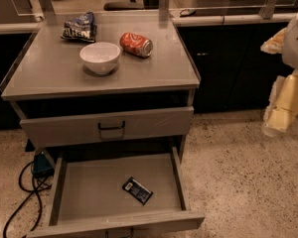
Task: Pick rxbar blueberry from middle drawer and place on counter
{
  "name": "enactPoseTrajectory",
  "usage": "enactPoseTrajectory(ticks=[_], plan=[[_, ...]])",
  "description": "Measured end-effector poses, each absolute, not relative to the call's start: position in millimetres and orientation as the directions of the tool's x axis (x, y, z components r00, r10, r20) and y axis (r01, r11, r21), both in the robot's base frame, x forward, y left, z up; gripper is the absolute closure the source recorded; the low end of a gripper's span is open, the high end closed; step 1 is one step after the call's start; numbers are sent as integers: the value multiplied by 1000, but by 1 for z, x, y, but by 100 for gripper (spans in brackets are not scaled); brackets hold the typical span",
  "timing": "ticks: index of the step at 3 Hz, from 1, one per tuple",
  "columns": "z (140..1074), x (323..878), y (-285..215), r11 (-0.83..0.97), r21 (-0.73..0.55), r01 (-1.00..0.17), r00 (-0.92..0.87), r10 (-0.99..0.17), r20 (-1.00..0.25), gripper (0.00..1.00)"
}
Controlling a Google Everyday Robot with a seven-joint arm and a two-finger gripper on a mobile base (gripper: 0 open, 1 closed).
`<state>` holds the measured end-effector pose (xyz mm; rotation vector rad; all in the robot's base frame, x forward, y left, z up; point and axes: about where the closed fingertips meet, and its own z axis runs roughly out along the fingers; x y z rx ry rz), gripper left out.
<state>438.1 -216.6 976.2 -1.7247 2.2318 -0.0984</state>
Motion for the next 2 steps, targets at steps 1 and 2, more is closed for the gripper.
enactPoseTrajectory(ticks=[1,2], plan=[[974,436,-213,260,-256,-931,-211,-956,-204,0],[950,419,-195,201,-274,-940,-133,-960,-246,0]])
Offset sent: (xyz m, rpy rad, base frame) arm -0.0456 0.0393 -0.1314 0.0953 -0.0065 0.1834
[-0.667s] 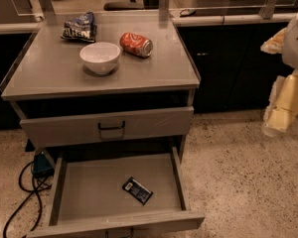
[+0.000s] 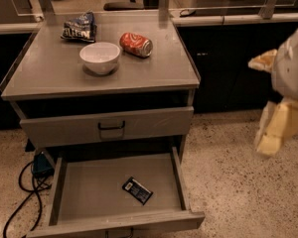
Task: Pick rxbar blueberry from middle drawer and place on counter
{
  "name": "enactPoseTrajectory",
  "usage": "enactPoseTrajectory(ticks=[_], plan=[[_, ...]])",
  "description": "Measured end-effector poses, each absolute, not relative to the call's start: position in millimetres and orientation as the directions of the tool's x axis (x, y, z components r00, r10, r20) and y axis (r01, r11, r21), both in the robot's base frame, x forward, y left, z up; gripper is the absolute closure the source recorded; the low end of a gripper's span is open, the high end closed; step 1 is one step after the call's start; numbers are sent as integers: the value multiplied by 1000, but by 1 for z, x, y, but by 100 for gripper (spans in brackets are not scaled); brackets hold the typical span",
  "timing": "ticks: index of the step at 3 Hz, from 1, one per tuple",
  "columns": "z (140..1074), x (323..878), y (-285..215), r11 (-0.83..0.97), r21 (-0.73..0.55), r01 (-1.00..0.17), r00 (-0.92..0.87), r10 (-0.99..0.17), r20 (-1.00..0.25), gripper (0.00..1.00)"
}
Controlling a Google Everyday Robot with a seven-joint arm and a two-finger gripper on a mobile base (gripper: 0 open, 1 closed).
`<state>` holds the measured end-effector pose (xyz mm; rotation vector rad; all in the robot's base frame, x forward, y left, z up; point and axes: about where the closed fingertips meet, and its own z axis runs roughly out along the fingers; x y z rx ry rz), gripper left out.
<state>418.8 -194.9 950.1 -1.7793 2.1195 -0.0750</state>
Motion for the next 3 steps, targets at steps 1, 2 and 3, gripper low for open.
enactPoseTrajectory(ticks=[1,2,3], plan=[[908,392,-161,125,-299,-946,-23,-946,-324,0],[835,378,-106,75,-255,-964,44,-901,-432,0],[719,371,-66,41,-125,-991,25,-874,-485,0]])
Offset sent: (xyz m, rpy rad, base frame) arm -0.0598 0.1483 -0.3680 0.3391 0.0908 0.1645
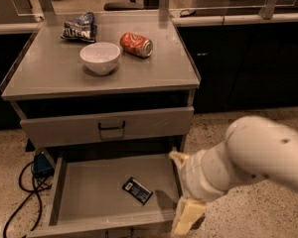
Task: Pick rxbar blueberry from middle drawer and place on counter
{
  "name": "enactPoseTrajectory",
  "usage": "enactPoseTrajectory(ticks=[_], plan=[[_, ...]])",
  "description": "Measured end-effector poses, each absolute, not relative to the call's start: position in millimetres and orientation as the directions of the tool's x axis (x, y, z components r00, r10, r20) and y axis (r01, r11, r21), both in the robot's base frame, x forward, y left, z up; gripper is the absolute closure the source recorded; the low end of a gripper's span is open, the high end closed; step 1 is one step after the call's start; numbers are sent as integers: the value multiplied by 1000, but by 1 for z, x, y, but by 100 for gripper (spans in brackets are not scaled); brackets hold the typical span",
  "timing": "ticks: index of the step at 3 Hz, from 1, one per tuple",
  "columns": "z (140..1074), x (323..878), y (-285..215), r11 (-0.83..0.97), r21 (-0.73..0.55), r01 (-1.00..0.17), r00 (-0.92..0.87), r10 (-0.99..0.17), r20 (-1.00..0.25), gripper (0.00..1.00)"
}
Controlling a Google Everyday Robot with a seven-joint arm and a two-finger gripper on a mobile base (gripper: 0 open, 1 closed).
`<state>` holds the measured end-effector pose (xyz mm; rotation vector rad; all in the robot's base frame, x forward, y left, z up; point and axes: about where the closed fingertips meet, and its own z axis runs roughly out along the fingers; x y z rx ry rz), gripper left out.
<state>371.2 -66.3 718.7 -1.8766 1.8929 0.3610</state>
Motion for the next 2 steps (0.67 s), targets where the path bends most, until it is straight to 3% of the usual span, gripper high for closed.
enactPoseTrajectory(ticks=[2], plan=[[672,359,-69,75,-69,-995,-30,-867,-498,0]])
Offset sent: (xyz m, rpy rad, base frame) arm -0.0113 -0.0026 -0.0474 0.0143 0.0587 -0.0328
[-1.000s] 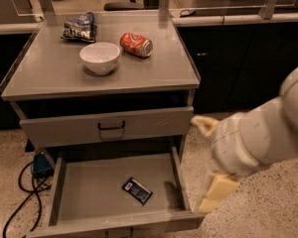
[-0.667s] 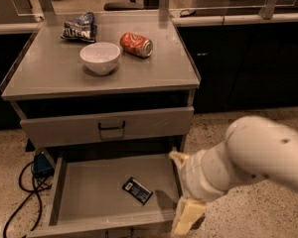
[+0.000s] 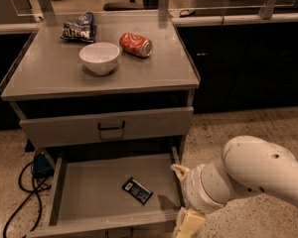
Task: Pick rxbar blueberry from middle drawer and place on counter
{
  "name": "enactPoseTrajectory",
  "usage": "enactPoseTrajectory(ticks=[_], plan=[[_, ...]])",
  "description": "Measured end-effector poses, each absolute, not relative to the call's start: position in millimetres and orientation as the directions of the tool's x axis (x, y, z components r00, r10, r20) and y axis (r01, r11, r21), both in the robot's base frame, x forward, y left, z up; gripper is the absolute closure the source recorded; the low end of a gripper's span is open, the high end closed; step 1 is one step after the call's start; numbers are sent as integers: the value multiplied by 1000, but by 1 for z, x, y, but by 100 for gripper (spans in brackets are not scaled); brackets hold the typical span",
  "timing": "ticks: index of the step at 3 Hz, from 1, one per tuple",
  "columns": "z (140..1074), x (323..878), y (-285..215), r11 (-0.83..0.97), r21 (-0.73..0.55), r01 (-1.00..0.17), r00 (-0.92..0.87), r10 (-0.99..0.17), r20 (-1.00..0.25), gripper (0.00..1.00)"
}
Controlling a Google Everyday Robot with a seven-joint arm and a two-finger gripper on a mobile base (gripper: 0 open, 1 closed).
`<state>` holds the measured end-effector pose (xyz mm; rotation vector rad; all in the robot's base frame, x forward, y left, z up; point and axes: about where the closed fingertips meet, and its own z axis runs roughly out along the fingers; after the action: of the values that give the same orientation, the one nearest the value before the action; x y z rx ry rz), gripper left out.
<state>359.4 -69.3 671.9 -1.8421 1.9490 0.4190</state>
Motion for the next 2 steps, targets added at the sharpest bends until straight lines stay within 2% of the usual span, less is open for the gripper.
enactPoseTrajectory(ticks=[1,2], plan=[[658,386,-63,20,-152,-988,54,-883,-467,0],[644,445,-44,-31,-291,-956,161,-886,-435,0]])
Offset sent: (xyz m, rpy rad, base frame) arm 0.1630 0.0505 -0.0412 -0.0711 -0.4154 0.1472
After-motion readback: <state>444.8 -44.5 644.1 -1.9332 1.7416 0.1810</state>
